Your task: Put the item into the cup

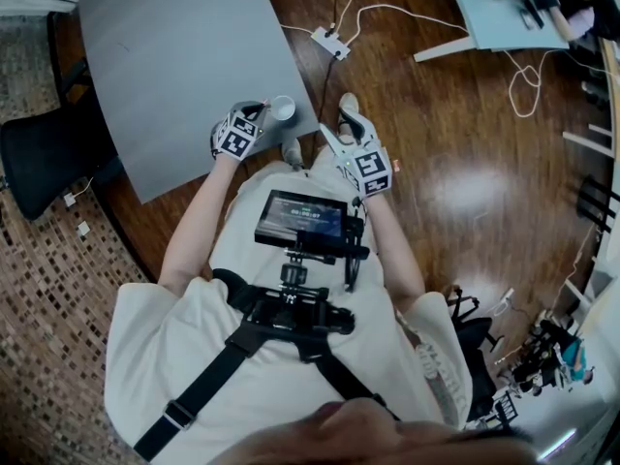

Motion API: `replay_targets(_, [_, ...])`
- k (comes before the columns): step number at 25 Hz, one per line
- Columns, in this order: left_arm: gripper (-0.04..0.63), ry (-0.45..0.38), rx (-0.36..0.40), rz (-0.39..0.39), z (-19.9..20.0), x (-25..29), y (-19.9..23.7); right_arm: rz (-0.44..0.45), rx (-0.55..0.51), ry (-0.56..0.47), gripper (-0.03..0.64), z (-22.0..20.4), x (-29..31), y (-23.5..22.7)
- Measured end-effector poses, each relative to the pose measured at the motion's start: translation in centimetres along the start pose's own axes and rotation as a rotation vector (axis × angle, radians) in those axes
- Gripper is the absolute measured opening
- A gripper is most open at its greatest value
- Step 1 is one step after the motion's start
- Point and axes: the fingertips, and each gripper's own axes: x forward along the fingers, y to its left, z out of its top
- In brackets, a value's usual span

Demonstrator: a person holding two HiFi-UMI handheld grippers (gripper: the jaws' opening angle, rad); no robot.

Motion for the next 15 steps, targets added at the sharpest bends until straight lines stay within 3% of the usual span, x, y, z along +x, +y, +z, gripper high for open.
replay_targets(9, [0.003, 0.055, 0.049, -0.067, 3.1, 3.0, -3.1, -0.025, 0.008, -0.015, 0.230, 0.3, -1.7, -1.7])
replay_targets(15, [0.003, 0.137, 0.043, -0.050, 2.4, 4.9, -3.2, -0.034, 0.035, -0.011, 0.230, -0.5, -2.4, -2.8])
